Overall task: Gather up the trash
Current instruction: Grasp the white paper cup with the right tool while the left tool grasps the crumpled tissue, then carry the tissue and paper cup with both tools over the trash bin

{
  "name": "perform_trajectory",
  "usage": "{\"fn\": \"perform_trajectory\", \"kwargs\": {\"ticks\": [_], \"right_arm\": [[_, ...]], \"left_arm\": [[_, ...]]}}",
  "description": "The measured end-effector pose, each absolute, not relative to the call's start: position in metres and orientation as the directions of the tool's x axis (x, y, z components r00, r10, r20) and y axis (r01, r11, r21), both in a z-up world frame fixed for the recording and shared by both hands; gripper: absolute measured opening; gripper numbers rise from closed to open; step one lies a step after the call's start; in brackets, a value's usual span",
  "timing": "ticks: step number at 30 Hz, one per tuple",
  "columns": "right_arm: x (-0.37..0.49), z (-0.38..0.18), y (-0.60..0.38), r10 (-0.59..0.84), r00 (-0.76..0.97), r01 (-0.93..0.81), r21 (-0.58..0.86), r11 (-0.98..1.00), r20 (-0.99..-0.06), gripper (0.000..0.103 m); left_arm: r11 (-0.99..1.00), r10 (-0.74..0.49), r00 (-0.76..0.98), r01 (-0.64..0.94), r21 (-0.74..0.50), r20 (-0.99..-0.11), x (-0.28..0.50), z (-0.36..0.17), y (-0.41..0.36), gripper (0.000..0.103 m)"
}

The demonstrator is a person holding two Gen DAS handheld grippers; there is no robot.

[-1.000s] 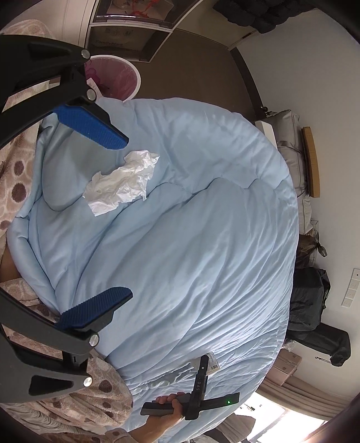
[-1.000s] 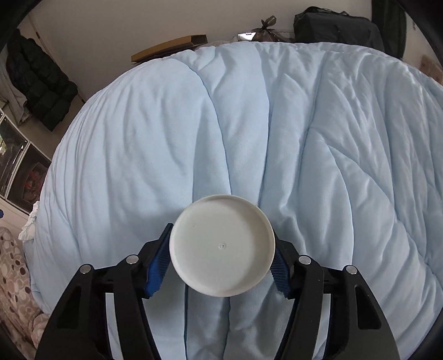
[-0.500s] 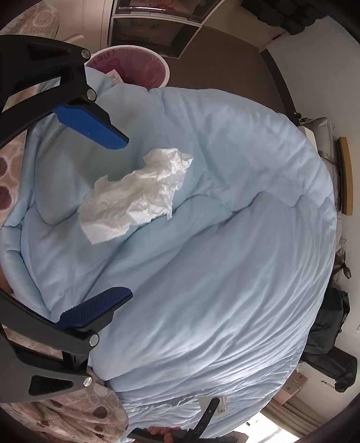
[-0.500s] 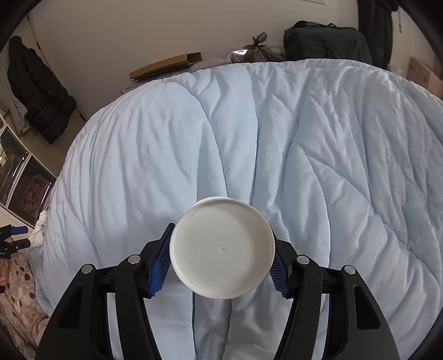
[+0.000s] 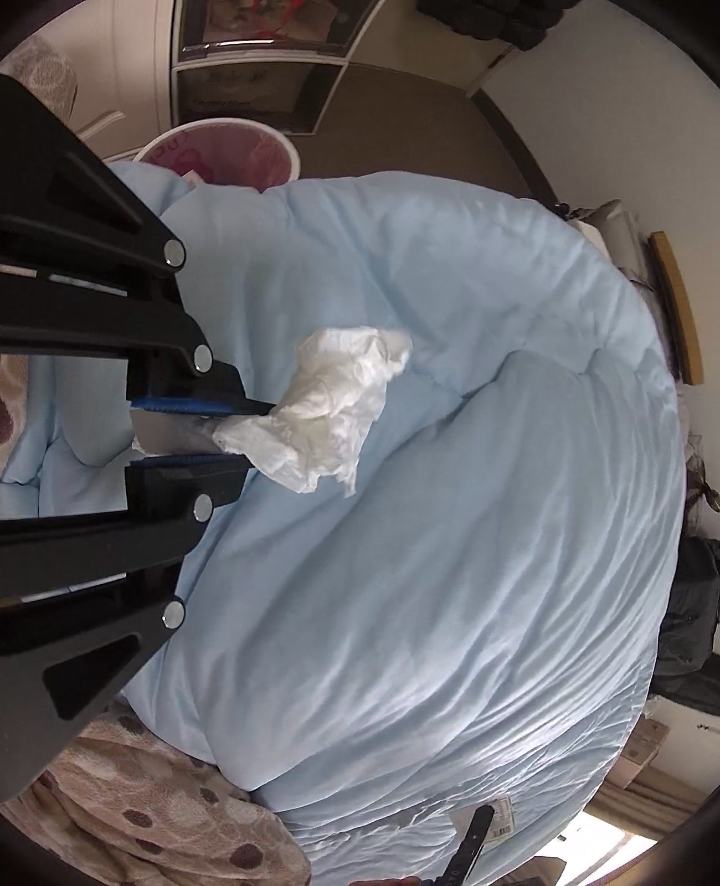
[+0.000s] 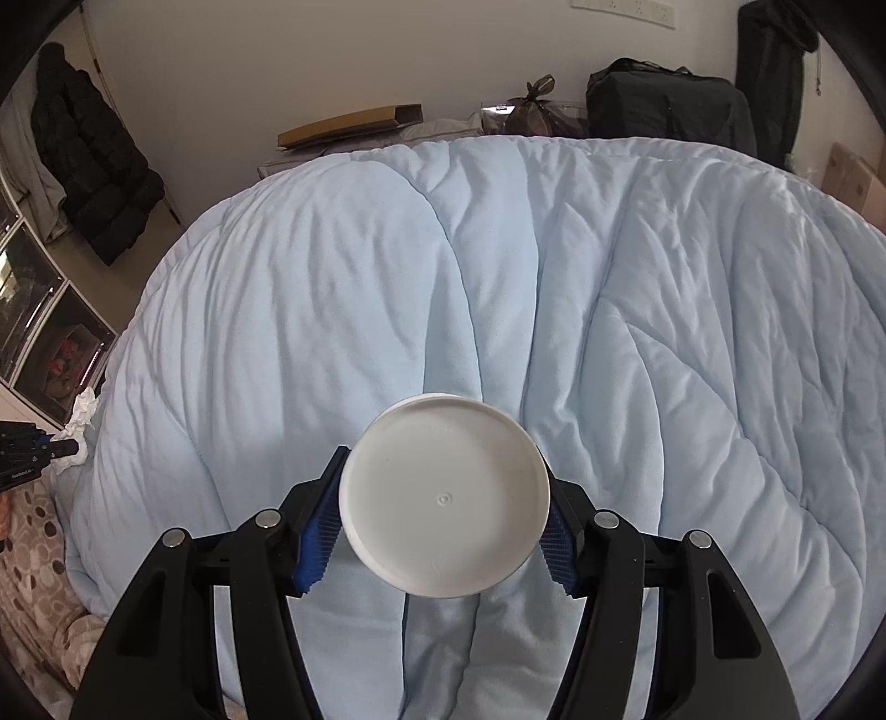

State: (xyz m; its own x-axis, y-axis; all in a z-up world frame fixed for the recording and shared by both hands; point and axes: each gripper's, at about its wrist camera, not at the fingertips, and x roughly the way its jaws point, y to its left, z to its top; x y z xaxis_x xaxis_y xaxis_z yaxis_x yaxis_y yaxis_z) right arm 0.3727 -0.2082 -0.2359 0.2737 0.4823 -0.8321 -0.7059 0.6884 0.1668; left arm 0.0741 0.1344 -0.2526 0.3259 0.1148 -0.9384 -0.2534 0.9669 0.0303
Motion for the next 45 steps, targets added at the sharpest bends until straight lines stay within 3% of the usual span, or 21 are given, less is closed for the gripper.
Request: {"fn": "perform_trajectory", "kwargs": {"ticks": [8,11,23,31,45], "right_arm": [[0.363,-0.208,-0.202,0.493,0.307,-0.737,0.125,0.664,-0.814,0.059],[0.360,-0.198,-0.201,0.498,0.321,-0.743,0.112,0.660,-0.806,0.059],[0.324,-0.164,-0.173,0.522,0.305,-0.803,0.080,0.590,-0.797,0.059],[0.291,-0.147,-0.129,0.535,0.278,-0.852,0.052,0.521,-0.798,0.059],[0.217,-0.126,0.017,0.584,0.160,-0.955,0.024,0.294,-0.796,0.059]], "left_arm": [[0.987,0.112,0.469,-0.152,0.045,-0.876,0.064,-0.192,0.110,0.009],[0.985,0.169,0.491,-0.114,0.129,-0.855,0.058,-0.181,0.101,0.009],[0.993,0.117,0.569,-0.088,0.081,-0.814,0.031,-0.155,0.108,0.009],[0.990,0.114,0.604,-0.140,0.036,-0.789,0.004,-0.141,0.138,0.009],[0.937,0.263,0.604,-0.344,0.052,-0.752,-0.079,-0.121,0.251,0.009]]}}
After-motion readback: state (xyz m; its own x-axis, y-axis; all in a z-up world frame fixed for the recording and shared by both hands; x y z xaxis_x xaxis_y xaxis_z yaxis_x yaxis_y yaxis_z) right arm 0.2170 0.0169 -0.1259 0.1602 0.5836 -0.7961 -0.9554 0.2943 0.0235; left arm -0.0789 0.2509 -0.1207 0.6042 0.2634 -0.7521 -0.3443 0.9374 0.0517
